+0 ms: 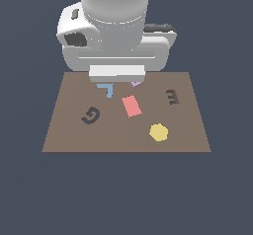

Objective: Insert a designated object into the corresponding slot on a board.

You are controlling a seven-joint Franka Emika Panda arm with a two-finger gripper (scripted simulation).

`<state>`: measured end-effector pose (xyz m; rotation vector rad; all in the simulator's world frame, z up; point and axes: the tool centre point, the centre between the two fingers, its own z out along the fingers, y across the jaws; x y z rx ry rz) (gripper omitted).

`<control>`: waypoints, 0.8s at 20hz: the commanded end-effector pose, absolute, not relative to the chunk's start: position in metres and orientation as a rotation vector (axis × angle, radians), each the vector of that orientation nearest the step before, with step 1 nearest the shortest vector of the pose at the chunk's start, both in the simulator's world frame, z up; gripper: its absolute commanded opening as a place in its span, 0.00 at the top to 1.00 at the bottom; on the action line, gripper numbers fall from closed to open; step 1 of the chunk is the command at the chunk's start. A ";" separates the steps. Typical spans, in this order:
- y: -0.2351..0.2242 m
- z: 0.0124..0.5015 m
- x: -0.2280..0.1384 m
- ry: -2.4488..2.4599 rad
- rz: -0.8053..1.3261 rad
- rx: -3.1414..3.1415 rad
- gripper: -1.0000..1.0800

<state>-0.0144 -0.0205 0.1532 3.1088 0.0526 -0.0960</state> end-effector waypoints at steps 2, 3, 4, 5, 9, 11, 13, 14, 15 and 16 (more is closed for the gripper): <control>-0.020 0.153 -0.014 0.054 -0.096 3.109 0.04; -0.020 0.153 -0.015 0.057 -0.095 3.109 0.04; -0.019 0.152 -0.015 0.064 -0.095 3.109 0.04; -0.019 0.151 -0.016 0.072 -0.094 3.109 0.04; -0.014 0.143 -0.022 0.130 -0.086 3.110 0.04; -0.010 0.137 -0.027 0.174 -0.081 3.110 0.04; -0.006 0.130 -0.033 0.227 -0.074 3.109 0.04; -0.004 0.126 -0.036 0.257 -0.070 3.108 0.04; -0.001 0.122 -0.040 0.289 -0.066 3.106 0.04; 0.001 0.117 -0.043 0.324 -0.061 3.105 0.04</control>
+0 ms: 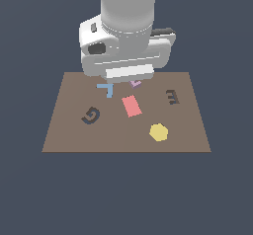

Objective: Insert a designated object into the corresponding slot on a board.

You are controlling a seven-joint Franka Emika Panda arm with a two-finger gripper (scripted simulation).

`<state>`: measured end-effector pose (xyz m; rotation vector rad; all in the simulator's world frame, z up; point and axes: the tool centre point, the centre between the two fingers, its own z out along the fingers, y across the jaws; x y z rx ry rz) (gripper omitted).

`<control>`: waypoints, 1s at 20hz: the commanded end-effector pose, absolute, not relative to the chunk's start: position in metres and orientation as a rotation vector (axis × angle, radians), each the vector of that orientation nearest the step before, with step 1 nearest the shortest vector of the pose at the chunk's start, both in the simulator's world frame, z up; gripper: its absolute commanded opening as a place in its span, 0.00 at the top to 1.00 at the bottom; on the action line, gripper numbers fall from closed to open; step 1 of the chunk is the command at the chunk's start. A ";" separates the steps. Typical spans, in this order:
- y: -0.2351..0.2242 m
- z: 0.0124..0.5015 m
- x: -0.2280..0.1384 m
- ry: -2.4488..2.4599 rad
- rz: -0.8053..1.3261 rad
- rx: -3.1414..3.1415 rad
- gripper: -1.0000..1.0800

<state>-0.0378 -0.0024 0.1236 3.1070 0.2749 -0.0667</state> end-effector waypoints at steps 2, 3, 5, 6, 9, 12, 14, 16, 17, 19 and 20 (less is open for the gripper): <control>0.007 0.107 -0.052 0.400 -0.051 3.099 0.04; 0.009 0.101 -0.057 0.441 -0.046 3.095 0.04; 0.014 0.091 -0.066 0.517 -0.036 3.087 0.04; 0.016 0.086 -0.070 0.552 -0.031 3.083 0.04; 0.021 0.073 -0.081 0.643 -0.020 3.069 0.04; 0.024 0.063 -0.089 0.712 -0.010 3.057 0.04; 0.025 0.058 -0.093 0.746 -0.006 3.050 0.04; 0.026 0.054 -0.096 0.772 -0.003 3.045 0.04; 0.026 0.053 -0.097 0.781 -0.002 3.043 0.04; 0.026 0.051 -0.099 0.793 0.000 3.040 0.04; 0.026 0.051 -0.099 0.796 0.000 3.040 0.04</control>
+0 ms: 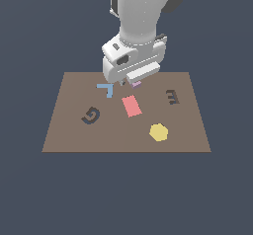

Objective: Insert a designated object into the corresponding slot on a board.

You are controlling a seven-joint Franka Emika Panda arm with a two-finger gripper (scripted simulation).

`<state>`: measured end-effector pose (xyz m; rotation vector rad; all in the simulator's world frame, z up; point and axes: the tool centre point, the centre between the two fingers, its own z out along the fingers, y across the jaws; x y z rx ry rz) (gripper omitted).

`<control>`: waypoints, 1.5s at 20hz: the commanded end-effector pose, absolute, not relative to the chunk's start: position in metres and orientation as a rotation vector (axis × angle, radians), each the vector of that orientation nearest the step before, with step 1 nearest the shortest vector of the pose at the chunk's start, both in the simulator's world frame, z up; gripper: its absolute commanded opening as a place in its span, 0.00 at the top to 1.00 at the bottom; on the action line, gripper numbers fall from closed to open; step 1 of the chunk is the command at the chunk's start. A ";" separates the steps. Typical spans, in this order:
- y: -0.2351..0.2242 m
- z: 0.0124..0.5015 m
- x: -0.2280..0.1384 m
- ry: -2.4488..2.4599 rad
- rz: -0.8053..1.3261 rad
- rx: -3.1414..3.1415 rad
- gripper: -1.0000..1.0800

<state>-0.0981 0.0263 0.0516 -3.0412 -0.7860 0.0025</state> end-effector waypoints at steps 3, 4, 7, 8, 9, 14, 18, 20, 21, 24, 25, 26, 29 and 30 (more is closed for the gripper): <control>0.026 0.051 -0.099 -0.790 0.002 -3.040 0.04; 0.026 0.050 -0.099 -0.790 0.002 -3.040 0.04; 0.026 0.044 -0.099 -0.792 0.001 -3.040 0.04; 0.026 0.040 -0.099 -0.793 0.001 -3.039 0.04; 0.026 0.037 -0.099 -0.794 0.001 -3.039 0.04; 0.026 0.030 -0.099 -0.796 0.000 -3.039 0.04; 0.026 0.030 -0.099 -0.796 0.000 -3.039 1.00; 0.026 0.030 -0.099 -0.796 0.000 -3.039 1.00; 0.026 0.030 -0.099 -0.796 0.000 -3.039 1.00; 0.026 0.030 -0.099 -0.796 0.000 -3.039 1.00; 0.026 0.030 -0.099 -0.796 0.000 -3.039 1.00; 0.026 0.030 -0.099 -0.796 0.000 -3.039 1.00; 0.026 0.030 -0.099 -0.806 0.000 -3.037 1.00; 0.025 0.030 -0.098 -0.814 0.000 -3.035 1.00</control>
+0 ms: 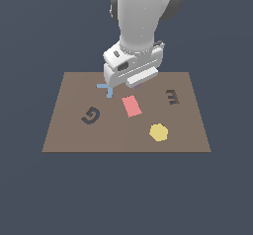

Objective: Insert a designated object into the corresponding slot on a board.

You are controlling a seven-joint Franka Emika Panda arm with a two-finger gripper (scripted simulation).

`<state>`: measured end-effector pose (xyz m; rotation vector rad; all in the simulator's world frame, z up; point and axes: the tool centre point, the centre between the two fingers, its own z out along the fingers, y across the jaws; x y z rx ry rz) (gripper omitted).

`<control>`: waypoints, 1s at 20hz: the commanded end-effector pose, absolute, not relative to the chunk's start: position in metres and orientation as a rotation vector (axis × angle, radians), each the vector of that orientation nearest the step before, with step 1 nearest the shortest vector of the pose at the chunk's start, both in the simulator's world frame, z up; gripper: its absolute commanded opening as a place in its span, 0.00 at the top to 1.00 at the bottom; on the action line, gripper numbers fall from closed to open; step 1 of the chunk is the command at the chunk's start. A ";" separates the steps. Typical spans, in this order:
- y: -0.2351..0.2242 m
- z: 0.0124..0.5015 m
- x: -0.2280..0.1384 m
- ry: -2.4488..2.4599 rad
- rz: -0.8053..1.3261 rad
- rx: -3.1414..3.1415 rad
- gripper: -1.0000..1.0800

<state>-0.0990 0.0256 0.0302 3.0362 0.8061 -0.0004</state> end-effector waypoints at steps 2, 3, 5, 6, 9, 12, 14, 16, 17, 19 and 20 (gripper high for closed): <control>0.025 0.030 -0.097 0.837 0.000 3.028 1.00; 0.025 0.030 -0.097 0.851 0.000 3.024 1.00; 0.024 0.030 -0.095 0.887 0.000 3.013 1.00; 0.024 0.031 -0.094 0.908 0.000 3.007 1.00; 0.023 0.031 -0.090 0.985 0.000 2.982 1.00; 0.023 0.031 -0.085 1.082 0.001 2.949 1.00; 0.022 0.031 -0.081 1.158 0.001 2.920 1.00; 0.022 0.032 -0.076 1.242 0.001 2.885 1.00; 0.022 0.032 -0.074 1.287 0.001 2.865 1.00; 0.023 0.032 -0.069 1.383 0.001 2.820 1.00; 0.023 0.032 -0.066 1.434 0.001 2.794 1.00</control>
